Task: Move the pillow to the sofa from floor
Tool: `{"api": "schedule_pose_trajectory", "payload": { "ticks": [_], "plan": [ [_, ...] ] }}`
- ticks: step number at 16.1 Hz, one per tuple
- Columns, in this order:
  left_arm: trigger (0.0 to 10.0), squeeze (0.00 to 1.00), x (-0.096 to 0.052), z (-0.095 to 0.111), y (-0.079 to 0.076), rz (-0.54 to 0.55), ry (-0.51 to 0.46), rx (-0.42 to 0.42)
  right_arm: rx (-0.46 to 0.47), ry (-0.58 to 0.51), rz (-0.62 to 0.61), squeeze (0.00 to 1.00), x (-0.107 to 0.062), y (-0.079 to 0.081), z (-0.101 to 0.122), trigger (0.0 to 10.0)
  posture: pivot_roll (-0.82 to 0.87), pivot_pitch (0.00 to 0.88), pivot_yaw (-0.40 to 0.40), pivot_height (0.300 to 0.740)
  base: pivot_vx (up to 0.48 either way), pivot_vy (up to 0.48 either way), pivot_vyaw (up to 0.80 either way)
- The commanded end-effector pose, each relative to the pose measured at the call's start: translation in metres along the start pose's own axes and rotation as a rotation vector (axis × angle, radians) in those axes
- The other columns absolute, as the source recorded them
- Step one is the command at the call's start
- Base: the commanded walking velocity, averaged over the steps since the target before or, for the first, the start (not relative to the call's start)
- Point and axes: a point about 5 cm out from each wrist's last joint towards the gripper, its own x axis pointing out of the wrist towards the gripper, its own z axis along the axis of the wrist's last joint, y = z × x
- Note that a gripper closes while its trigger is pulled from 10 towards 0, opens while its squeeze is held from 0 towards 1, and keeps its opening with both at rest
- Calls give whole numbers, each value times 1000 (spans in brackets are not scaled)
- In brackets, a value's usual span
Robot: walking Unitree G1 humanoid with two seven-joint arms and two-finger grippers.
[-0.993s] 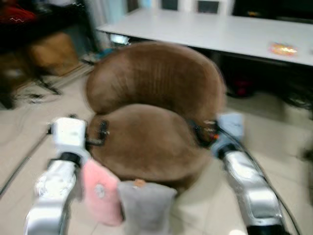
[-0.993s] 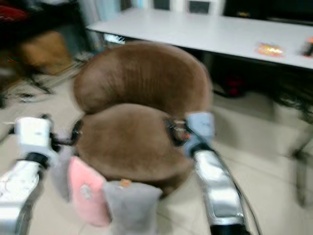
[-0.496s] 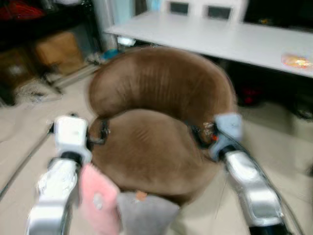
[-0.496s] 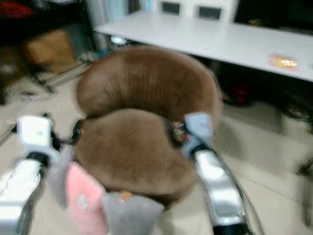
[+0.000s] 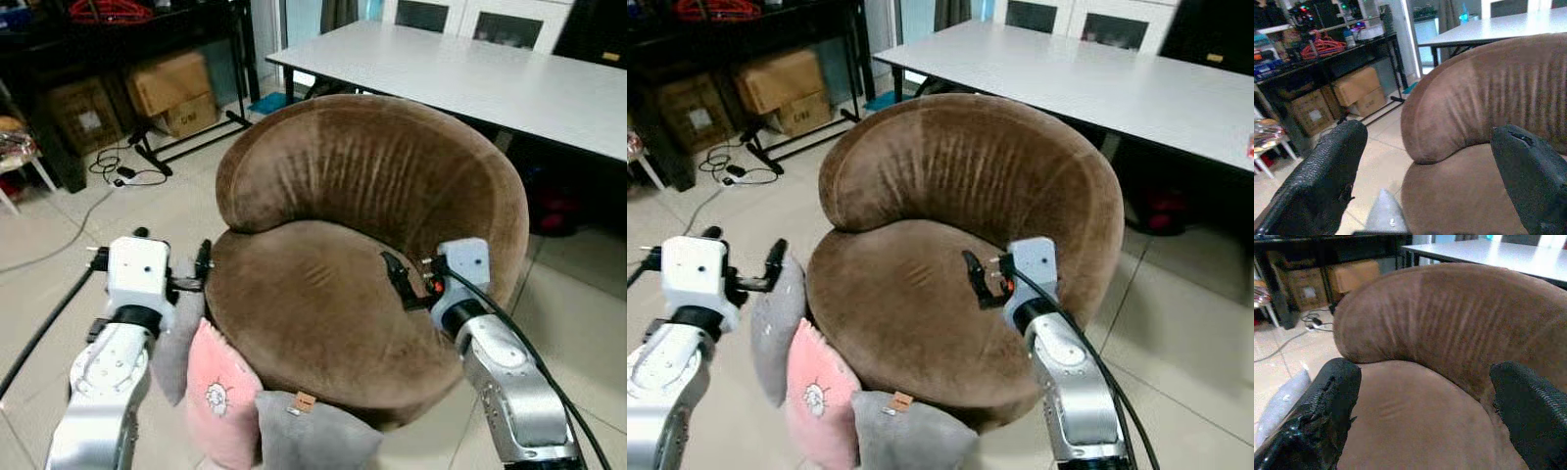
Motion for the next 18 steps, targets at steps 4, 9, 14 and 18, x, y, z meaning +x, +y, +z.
{"api": "schedule_pose_trajectory", "payload": {
  "ticks": [4, 9, 14, 18],
  "plan": [
    [10000, 0, -5, 0, 2, 3, -9, 6, 16, -33, 22, 0, -3, 3, 3, 10000, -118, 0, 32, 690, 0, 0, 0],
    [10000, 0, -7, 0, 4, 22, -17, 16, 14, -28, 6, 0, -4, 2, 2, 10000, -115, 0, 27, 640, 0, 0, 0],
    [10000, 0, -9, 2, 18, 73, -51, 37, 32, -39, -45, 0, -3, -1, 2, 10000, -115, 0, 24, 630, 0, 0, 0],
    [10000, 0, -15, -2, 20, 62, -35, 31, 19, -46, -53, 0, -2, -1, 3, 10000, -110, 0, 19, 630, 0, 0, 0]
  ]
}}
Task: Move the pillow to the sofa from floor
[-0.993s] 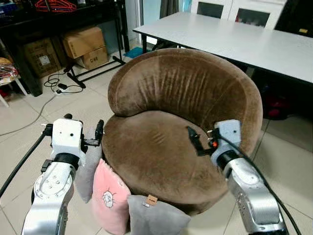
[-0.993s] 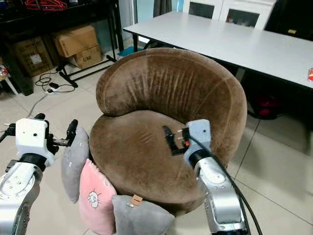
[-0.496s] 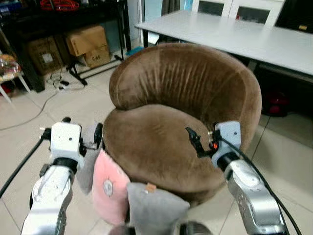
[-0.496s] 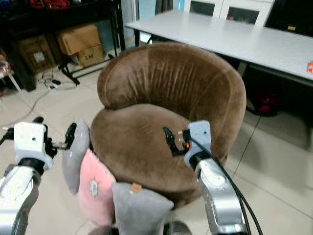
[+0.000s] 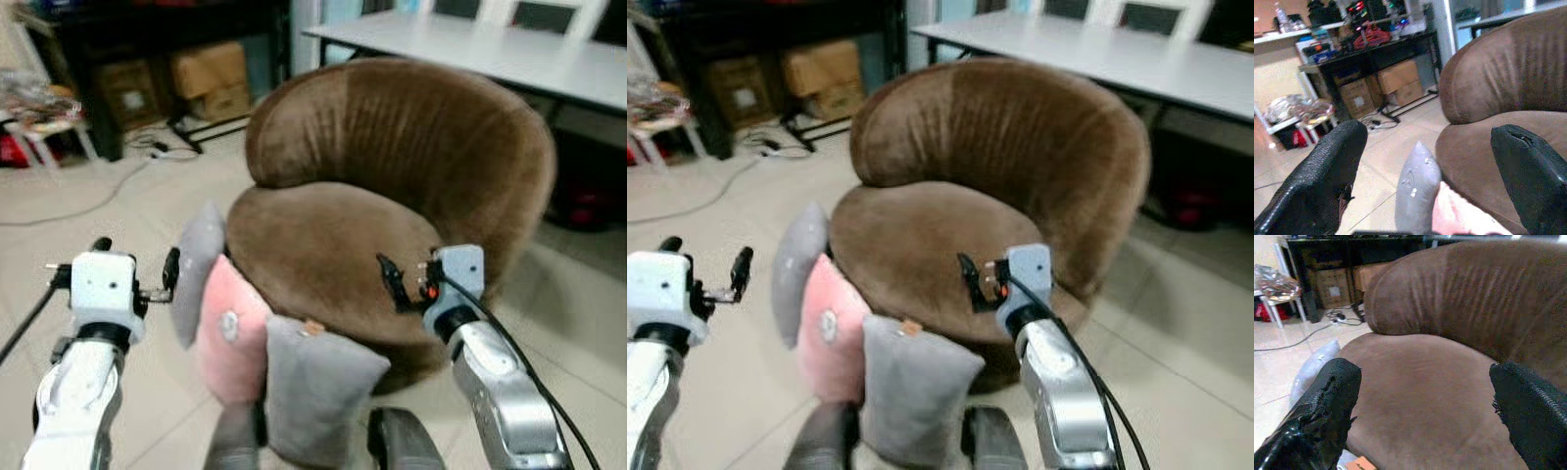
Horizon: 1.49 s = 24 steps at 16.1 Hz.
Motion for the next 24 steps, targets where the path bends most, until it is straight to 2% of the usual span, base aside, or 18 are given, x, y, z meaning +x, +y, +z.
{"api": "schedule_pose_trajectory", "payload": {
  "ticks": [1, 10, 15, 20, 21, 24],
  "plan": [
    [10000, 0, -5, -2, -1, 0, 10, -2, -8, -23, -1, 0, 3, -1, 6, 10000, -110, 0, 19, 630, 0, 0, 0],
    [10000, 0, -6, -3, -4, -31, 12, 13, -8, 5, -49, 0, 5, -5, 2, 10000, -109, 0, 16, 630, 0, 0, 0],
    [10000, 0, -6, -2, -5, -45, 7, 8, -40, 7, -78, 0, 4, -7, 2, 10000, -112, 0, 22, 630, 287, 0, 0],
    [10000, 0, -7, -1, -7, -48, 4, 9, -40, -4, -35, 0, 5, -2, 3, 10000, -103, 0, 12, 630, 305, 0, 800],
    [10000, 0, -7, -1, -7, -46, 3, 14, -7, 8, 2, 0, 5, 1, 1, 10000, -103, 0, 12, 630, 0, 0, 0],
    [10000, 0, -8, -1, -7, -45, 3, 12, -7, 10, 22, 0, 4, 1, 0, 10000, -98, 0, 6, 630, 0, 0, 0]
  ]
}}
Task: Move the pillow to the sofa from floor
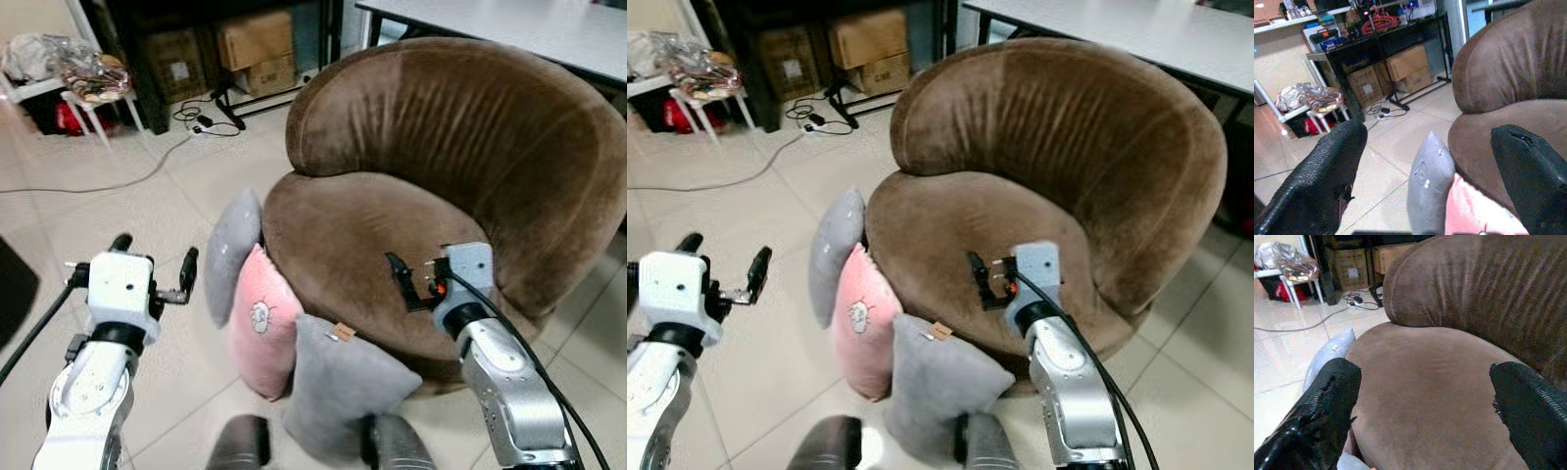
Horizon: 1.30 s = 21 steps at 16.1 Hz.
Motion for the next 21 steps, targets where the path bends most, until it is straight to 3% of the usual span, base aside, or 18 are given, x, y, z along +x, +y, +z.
{"api": "schedule_pose_trajectory", "payload": {
  "ticks": [1, 12, 15, 19, 20, 21],
  "plan": [
    [10000, 0, -3, -2, 4, 11, 14, 10, 20, -1, 22, 0, 1, 4, 1, 10000, -96, 0, 4, 630, 0, 0, 0],
    [10000, 0, -5, -5, 1, -40, 41, 38, 76, -7, 7, 0, 1, -2, 2, 10000, -96, 0, 9, 550, 0, 0, 0],
    [10000, 0, 6, 0, 4, -76, 16, 70, 117, -41, -27, 0, 5, -4, 5, 10000, -105, 0, 48, 525, 0, 0, 0],
    [10000, 0, 20, 4, 7, -113, -3, 88, 127, -27, -29, 0, 6, -1, 0, 10000, -121, 0, 87, 525, 0, 0, 0],
    [10000, 0, 21, 4, 6, -118, -3, 89, 126, -29, -27, 353, 7, -2, 0, 10000, -121, 0, 87, 525, 0, 0, 0],
    [10000, 0, 22, 3, 3, -142, -3, 95, 118, -46, -27, 1000, 12, -5, 1, 10000, -120, 0, 88, 525, 0, 0, 0]
  ]
}}
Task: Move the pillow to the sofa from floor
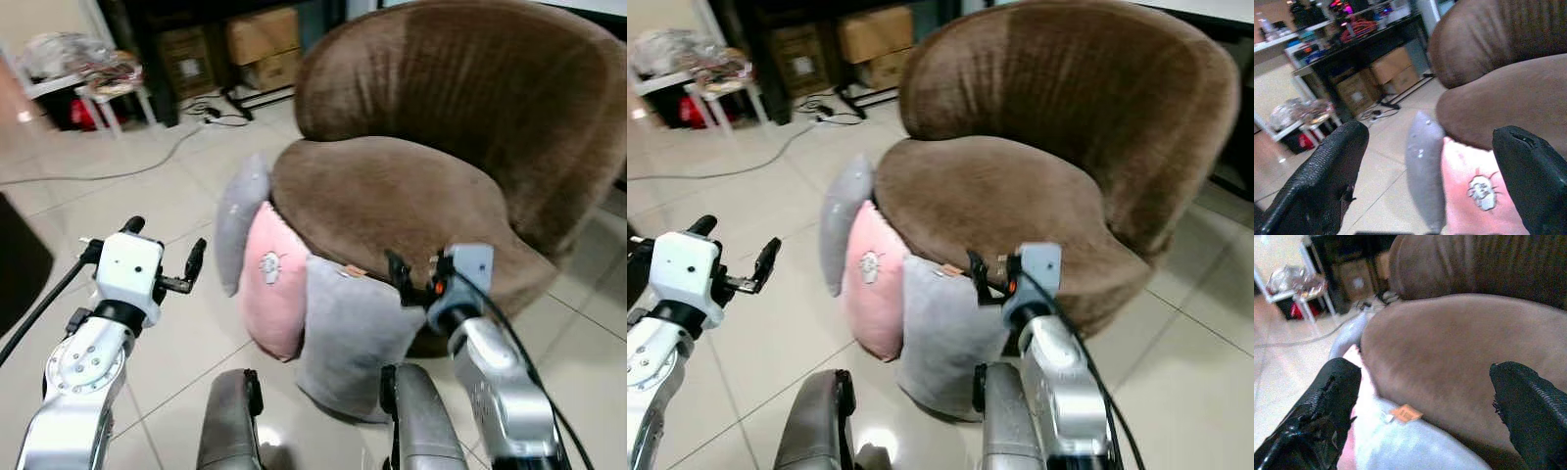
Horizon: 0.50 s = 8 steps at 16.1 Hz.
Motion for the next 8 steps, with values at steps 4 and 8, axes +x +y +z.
{"api": "schedule_pose_trajectory", "payload": {
  "ticks": [4, 8],
  "plan": [
    [10000, 0, 6, -3, -11, -121, 5, 27, -8, -45, 129, 1000, 28, 6, 7, 10000, -91, 0, 48, 525, 0, 0, 0],
    [10000, 0, 11, -3, -12, -165, 6, 14, -112, 55, 43, 1000, 48, 1, -1, 10000, -114, 0, 68, 525, 0, 0, 0]
  ]
}}
